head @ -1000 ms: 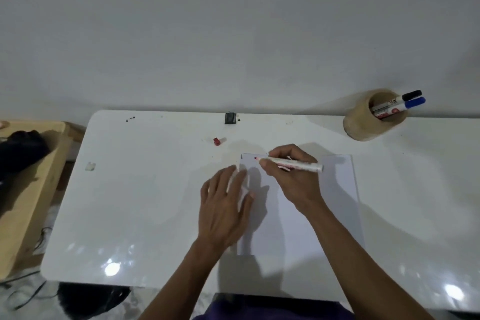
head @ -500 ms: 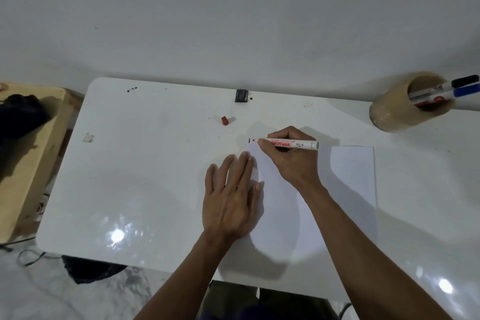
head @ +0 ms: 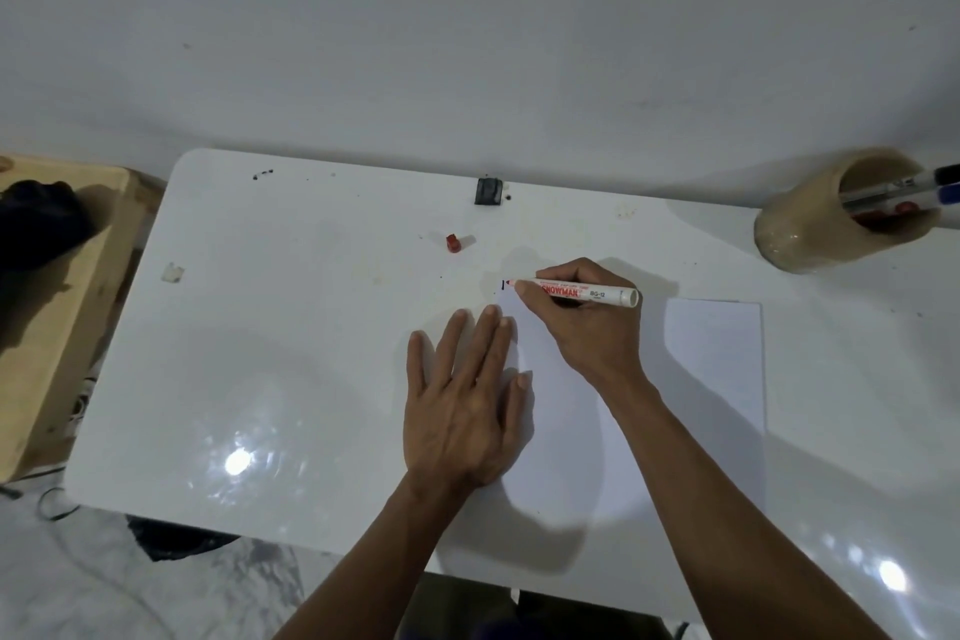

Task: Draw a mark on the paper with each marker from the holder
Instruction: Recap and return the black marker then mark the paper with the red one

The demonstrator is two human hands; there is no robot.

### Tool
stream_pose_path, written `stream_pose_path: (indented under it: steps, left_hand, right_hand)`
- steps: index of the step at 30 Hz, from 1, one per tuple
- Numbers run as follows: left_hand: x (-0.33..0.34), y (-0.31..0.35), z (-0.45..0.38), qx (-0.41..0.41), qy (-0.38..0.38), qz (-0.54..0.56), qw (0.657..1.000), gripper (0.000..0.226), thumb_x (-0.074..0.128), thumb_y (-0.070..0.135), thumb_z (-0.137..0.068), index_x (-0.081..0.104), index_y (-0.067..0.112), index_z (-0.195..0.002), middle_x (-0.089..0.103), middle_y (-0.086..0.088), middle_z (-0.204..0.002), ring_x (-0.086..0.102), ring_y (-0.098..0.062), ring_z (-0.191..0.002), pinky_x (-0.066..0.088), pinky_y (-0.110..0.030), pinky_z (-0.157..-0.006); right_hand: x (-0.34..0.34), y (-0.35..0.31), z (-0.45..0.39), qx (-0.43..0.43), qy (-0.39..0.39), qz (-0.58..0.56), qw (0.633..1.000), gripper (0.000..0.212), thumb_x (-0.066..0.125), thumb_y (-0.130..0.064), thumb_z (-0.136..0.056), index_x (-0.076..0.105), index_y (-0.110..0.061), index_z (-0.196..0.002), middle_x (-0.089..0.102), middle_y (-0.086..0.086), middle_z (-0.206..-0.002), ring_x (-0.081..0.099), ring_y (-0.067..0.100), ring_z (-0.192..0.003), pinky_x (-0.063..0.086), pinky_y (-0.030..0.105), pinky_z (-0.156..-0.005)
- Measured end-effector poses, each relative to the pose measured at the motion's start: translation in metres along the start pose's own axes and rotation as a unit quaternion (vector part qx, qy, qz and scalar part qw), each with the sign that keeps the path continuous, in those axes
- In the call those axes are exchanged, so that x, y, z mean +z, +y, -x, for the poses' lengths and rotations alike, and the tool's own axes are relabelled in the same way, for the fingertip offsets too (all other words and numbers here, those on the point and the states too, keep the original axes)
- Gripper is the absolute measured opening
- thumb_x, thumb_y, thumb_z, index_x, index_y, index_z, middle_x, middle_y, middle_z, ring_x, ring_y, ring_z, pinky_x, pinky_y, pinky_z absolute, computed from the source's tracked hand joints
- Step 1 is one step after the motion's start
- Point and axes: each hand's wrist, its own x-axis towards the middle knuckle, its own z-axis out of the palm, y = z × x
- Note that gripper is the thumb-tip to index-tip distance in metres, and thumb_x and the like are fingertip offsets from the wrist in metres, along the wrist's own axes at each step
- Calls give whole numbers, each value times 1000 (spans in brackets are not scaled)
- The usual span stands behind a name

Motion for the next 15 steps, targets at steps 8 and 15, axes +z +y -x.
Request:
stream_pose_path:
  steps: [8, 15]
  left_hand:
    - [1, -1, 0, 6, 14, -2, 1000, 58, 39, 48, -99, 41, 22, -151, 35, 0, -161, 23, -24, -154, 19, -60, -120]
    - [2, 0, 0, 9, 24, -3, 1000, 58, 40, 48, -99, 41, 21, -151, 35, -1, -161, 24, -25, -153, 20, -61, -120]
  right_hand:
    - [2, 2, -2, -10, 4, 21, 1000, 19, 89, -22, -78, 76, -8, -82, 77, -1, -77, 72, 12, -67, 54, 17, -55]
    - [1, 0, -1, -6, -1, 26, 1000, 20, 88, -20, -78, 75, -6, -80, 76, -1, -73, 70, 12, -64, 53, 17, -52]
